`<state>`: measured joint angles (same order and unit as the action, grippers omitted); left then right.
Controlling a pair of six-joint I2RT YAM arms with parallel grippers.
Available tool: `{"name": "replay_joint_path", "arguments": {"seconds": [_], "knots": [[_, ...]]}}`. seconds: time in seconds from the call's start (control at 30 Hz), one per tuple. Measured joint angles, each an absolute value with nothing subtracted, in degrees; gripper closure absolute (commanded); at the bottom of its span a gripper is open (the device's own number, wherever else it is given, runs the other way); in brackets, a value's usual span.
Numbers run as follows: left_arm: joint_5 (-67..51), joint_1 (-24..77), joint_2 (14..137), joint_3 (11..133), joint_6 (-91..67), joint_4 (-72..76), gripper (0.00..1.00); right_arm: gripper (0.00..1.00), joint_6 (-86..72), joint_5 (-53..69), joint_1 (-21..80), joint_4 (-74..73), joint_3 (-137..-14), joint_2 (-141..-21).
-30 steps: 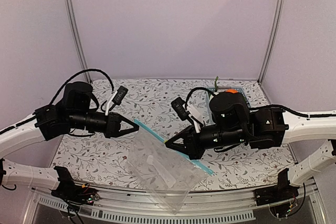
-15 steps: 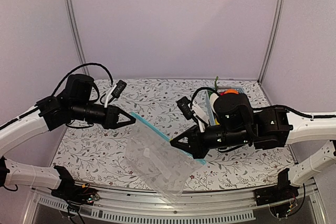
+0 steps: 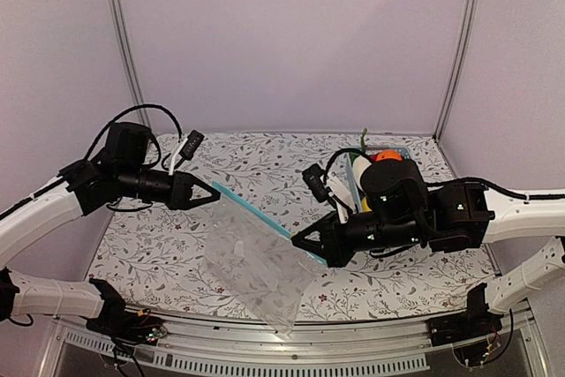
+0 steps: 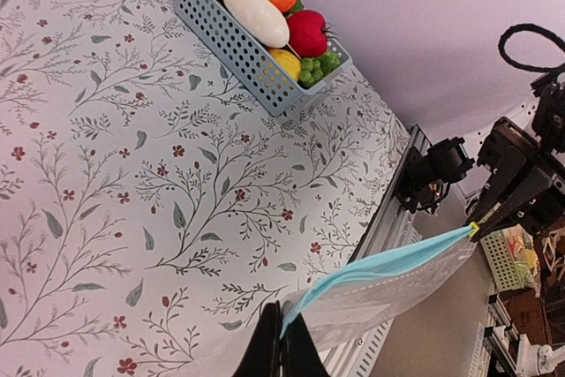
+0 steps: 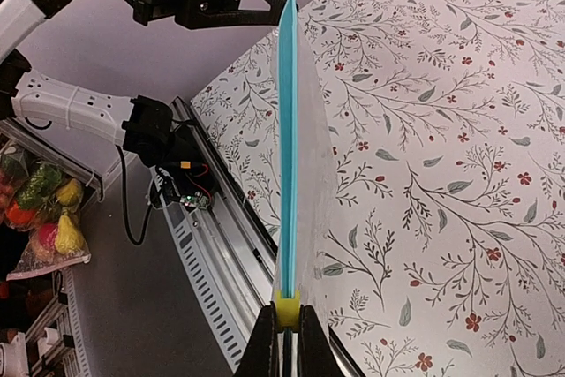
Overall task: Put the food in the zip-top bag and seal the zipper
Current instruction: Unzip the zipper from the zipper food storage bag.
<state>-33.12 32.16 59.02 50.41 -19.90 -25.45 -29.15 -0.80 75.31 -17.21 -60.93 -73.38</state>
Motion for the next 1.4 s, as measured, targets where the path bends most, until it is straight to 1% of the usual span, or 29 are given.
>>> {"name": "replay_joint_path", "arguments": {"seconds": [0.37, 0.9, 0.97, 1.0, 1.03, 1.17, 1.3, 1.4], "knots": [[-33.5, 28.5, 58.5, 49.4, -18.9, -25.3, 1.0, 1.0, -30.0, -0.9, 75.3, -18.4, -59.8, -72.3], [-31.0, 27.0, 58.5, 49.1, -18.4, -25.4, 1.0, 1.0, -30.7, -2.1, 75.3, -19.7, -58.0, -70.0], [-30.8, 27.0, 58.5, 49.1, -18.4, -25.5, 1.0, 0.94, -30.7, -2.1, 75.3, -19.8, -57.9, -69.8], [-30.8, 27.0, 58.5, 49.1, -18.4, -25.5, 1.0, 0.89, -30.7, -2.1, 75.3, -19.8, -57.8, -69.7], [-30.8, 27.0, 58.5, 49.1, -18.4, -25.5, 1.0, 0.84, -30.7, -2.1, 75.3, -19.9, -57.8, -69.6], [-30.3, 26.3, 58.5, 49.1, -18.2, -25.4, 1.0, 0.55, -30.6, -2.0, 75.4, -21.9, -57.8, -68.9], [-32.7, 25.9, 58.5, 48.9, -18.2, -24.7, 1.0, 0.35, -30.7, -2.2, 75.6, -24.3, -58.0, -67.8], [-34.8, 27.0, 58.3, 48.8, -18.0, -24.1, 1.0, 0.25, -30.5, -3.6, 75.7, -28.0, -59.7, -67.5]]}}
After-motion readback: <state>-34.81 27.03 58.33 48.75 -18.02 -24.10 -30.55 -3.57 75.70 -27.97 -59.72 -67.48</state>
